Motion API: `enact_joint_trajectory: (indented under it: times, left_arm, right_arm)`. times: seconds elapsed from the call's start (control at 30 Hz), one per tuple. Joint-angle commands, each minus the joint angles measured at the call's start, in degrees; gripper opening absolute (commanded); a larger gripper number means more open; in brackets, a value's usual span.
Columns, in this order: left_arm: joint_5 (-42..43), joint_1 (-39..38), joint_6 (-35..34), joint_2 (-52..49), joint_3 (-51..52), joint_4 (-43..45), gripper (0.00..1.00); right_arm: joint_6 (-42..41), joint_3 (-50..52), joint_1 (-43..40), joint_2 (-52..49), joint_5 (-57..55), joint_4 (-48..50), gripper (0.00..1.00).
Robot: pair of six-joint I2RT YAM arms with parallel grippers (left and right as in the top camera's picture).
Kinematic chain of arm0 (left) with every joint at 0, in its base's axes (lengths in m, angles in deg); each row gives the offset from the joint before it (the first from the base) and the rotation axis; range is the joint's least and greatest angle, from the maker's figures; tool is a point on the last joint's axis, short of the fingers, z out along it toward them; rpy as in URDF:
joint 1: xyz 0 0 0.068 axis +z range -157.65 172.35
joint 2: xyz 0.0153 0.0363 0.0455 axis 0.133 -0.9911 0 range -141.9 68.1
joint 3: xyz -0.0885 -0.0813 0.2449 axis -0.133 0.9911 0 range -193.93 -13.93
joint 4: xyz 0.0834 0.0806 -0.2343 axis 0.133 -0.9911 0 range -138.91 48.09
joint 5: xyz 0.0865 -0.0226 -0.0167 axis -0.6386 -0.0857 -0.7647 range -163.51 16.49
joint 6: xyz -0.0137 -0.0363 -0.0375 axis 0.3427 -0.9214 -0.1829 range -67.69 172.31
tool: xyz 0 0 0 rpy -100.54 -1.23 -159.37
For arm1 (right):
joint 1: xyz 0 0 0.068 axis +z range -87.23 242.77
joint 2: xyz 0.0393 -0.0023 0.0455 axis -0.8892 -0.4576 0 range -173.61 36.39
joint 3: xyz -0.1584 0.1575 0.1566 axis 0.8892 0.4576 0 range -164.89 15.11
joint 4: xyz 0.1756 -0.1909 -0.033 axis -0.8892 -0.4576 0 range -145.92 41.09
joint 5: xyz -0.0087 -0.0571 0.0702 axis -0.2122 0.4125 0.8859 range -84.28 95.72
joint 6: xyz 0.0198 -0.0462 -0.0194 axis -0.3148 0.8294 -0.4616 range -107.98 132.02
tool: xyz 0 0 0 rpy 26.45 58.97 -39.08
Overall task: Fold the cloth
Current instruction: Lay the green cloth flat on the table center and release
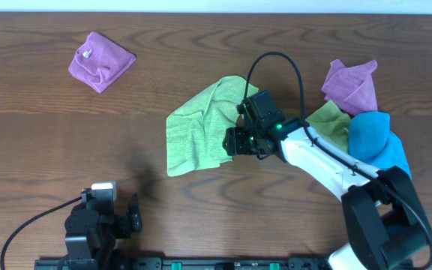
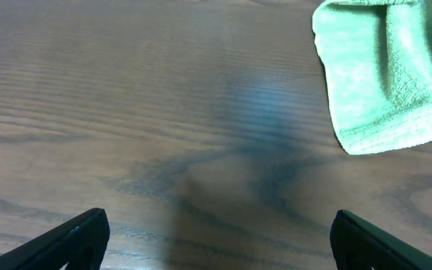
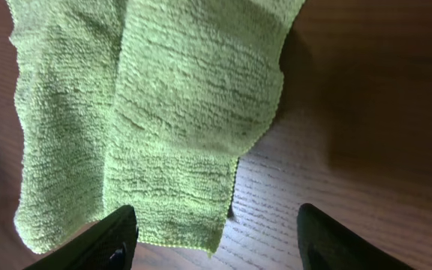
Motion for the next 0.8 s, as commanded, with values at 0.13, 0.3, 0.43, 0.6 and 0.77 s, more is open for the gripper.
enact_joint_trajectory:
  times: [0.13,0.3,0.43,0.6,0.77]
  left_arm:
    - [-0.26,-0.28,0.42,0.20,0.42,-1.11,0.95]
    - [-0.26,-0.28,0.42,0.20,0.42,-1.09,0.95]
    - [-0.22,-0.28,0.35,0.20,0.42,-0.90,0.95]
    - [-0.20,-0.28,0.13,0.20,0.42,-0.26,0.95]
    - [-0.20,-0.28,0.13,0.20,0.42,-0.24,0.95]
  right_arm:
    - [-3.23,1.05,-0.37,-0.61,1.01,2.05,0.67]
    - [-3.65,1.05,-0.26,-3.63,2.99,4.79,0.64]
    - [-3.93,1.05,-0.24,-5.11,5.27,6.67,0.63]
    - [-4.13,1.05,-0.22,-5.60,5.25,6.88,0.57]
    - [-4.11,1.05,-0.17,-5.70,5.27,7.74,0.57]
